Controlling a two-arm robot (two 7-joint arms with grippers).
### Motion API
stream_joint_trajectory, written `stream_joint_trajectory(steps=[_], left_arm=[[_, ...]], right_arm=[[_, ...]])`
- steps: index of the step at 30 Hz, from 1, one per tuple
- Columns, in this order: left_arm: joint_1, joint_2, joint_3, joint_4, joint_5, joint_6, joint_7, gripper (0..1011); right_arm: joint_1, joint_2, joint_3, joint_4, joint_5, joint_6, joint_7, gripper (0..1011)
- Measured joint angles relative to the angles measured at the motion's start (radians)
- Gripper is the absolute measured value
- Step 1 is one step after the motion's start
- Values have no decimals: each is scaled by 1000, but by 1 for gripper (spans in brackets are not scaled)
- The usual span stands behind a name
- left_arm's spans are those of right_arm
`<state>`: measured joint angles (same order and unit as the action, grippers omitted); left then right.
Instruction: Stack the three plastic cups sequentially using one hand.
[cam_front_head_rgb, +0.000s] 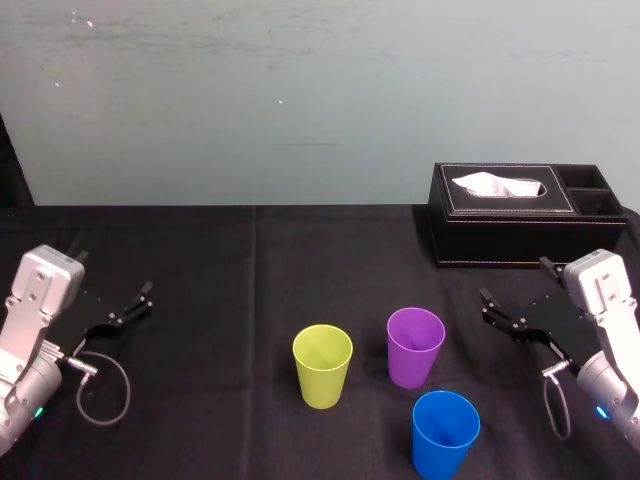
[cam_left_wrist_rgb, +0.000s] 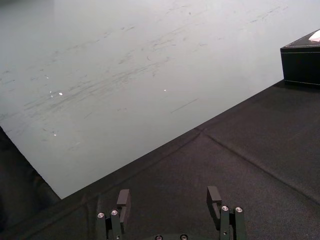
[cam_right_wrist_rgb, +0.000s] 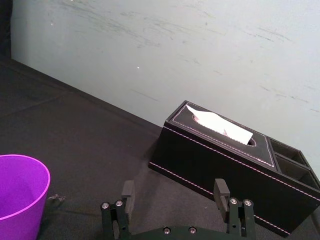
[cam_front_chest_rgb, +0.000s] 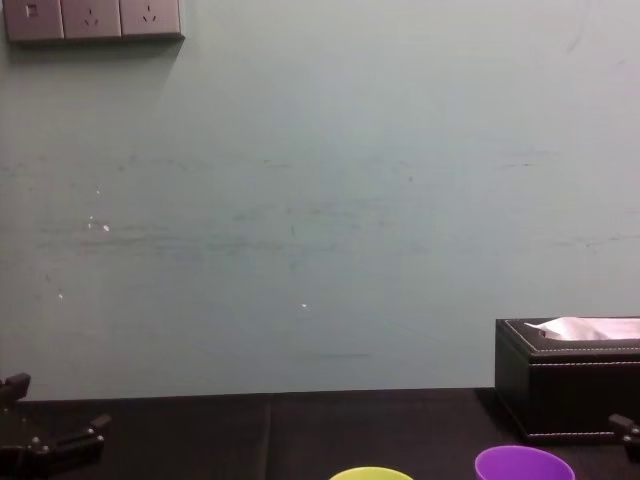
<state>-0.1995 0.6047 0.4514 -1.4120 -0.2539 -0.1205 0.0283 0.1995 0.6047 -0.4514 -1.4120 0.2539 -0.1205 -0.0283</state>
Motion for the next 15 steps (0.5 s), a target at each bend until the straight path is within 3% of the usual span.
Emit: stream_joint_trajectory(steps=[15], left_arm=[[0, 0, 0, 0, 0, 0, 0, 1000]], right_arm=[[0, 0, 0, 0, 0, 0, 0, 1003]])
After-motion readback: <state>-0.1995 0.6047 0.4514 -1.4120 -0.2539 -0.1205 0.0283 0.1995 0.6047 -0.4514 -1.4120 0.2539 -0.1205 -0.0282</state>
